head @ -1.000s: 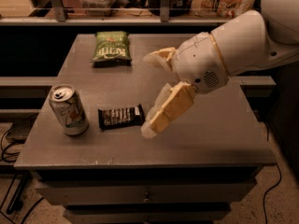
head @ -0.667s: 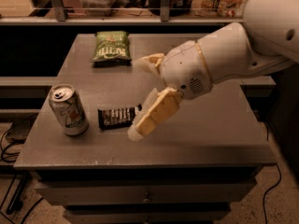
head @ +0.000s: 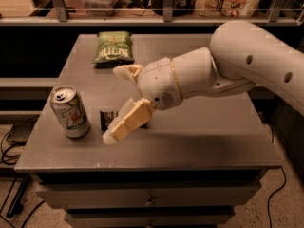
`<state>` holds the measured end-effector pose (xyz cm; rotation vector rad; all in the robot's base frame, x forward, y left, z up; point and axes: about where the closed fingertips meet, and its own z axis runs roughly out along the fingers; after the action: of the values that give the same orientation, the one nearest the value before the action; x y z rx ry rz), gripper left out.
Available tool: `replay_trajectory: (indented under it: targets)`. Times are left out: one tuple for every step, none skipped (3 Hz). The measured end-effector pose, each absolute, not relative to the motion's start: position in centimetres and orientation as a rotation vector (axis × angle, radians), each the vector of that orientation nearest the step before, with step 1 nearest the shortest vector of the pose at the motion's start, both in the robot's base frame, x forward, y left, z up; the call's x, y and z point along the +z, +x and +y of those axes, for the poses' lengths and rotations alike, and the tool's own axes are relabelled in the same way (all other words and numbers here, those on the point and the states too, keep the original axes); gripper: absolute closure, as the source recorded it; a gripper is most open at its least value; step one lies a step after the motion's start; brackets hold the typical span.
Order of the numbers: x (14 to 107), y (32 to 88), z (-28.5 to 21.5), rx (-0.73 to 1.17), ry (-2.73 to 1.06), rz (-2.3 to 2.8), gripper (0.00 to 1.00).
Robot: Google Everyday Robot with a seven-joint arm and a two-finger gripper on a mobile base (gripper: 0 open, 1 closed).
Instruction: Pick 7up can
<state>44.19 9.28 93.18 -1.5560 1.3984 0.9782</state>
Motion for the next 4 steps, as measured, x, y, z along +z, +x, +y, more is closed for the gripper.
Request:
replay_trajectory:
  targets:
    - [91.9, 45.3, 12.5, 1.015, -1.555, 1.325, 0.00]
    - [90.7, 46.2, 15.6, 1.057, -1.563, 1.265, 0.00]
    - [89.6, 46.4, 18.1, 1.101, -1.568, 1.225, 0.00]
    - [88.9, 46.3, 20.0, 1.149, -1.566, 1.196, 0.17]
